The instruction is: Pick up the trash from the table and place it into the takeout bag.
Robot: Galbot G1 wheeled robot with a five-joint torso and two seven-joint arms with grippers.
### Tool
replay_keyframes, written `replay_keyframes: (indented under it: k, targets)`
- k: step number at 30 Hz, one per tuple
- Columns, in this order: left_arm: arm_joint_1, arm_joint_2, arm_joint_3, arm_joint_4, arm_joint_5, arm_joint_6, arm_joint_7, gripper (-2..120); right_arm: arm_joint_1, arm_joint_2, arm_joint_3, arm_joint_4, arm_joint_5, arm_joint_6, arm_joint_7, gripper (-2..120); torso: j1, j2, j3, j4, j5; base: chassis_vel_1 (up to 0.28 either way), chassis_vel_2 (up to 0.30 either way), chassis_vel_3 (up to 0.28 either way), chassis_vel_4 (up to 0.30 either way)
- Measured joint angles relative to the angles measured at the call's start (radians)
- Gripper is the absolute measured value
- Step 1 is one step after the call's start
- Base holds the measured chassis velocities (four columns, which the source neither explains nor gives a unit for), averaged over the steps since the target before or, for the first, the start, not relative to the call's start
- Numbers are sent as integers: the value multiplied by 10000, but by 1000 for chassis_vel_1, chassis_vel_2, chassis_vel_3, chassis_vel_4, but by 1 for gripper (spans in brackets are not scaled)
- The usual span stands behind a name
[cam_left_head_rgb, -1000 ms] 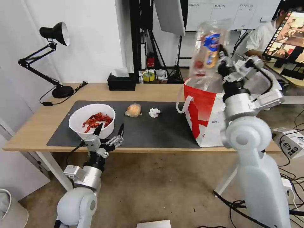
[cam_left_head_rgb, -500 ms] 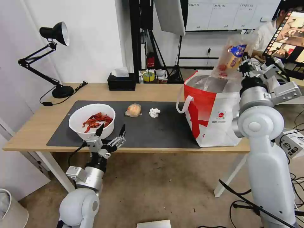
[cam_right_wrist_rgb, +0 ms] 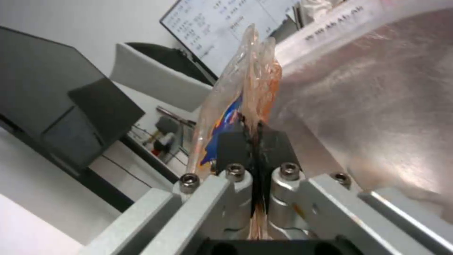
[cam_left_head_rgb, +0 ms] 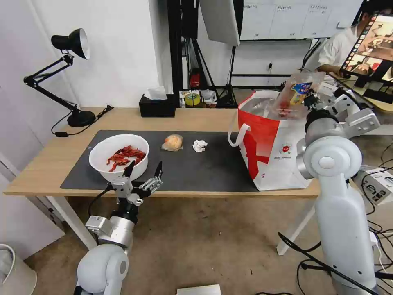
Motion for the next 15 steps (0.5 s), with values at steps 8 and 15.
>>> replay_keyframes:
  k: [8, 15]
  targets:
    - [-5, 18, -9, 12, -2, -10, 0, 100, 92, 41, -5, -29, 282, -299, 609, 0, -2, 1, 0, 0, 0, 0, 0, 0, 0]
    - [12, 40, -20, -9, -6, -16, 0, 100, 99, 38, 16, 52, 337, -307, 533, 4, -2, 1, 0, 0, -1, 0, 0, 0, 0]
